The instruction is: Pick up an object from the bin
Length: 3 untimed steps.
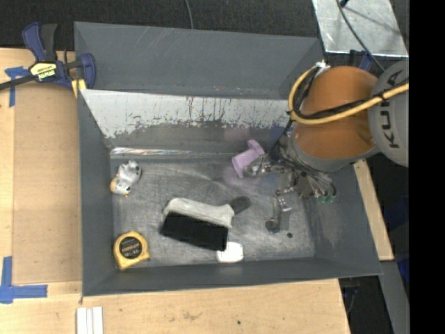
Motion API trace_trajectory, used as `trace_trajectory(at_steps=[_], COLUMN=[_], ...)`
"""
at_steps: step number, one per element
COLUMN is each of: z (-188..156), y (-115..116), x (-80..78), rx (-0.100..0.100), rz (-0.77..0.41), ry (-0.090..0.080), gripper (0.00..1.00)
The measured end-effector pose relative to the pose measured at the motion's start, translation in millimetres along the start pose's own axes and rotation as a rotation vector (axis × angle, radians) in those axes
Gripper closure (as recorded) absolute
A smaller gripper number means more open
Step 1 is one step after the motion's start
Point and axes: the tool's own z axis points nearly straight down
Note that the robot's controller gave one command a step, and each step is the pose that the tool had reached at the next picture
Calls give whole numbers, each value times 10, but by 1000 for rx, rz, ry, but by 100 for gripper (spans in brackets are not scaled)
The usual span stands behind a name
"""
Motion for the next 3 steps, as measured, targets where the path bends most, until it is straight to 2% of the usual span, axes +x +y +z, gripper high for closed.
trace_trajectory(at_steps=[1,2,3], z=[-50,-67,227], y=[107,336,455], x=[160,276,207], rx=[-1,-1,0], rz=[16,26,-145], ry=[-2,2,-4], gripper=[0,0,0])
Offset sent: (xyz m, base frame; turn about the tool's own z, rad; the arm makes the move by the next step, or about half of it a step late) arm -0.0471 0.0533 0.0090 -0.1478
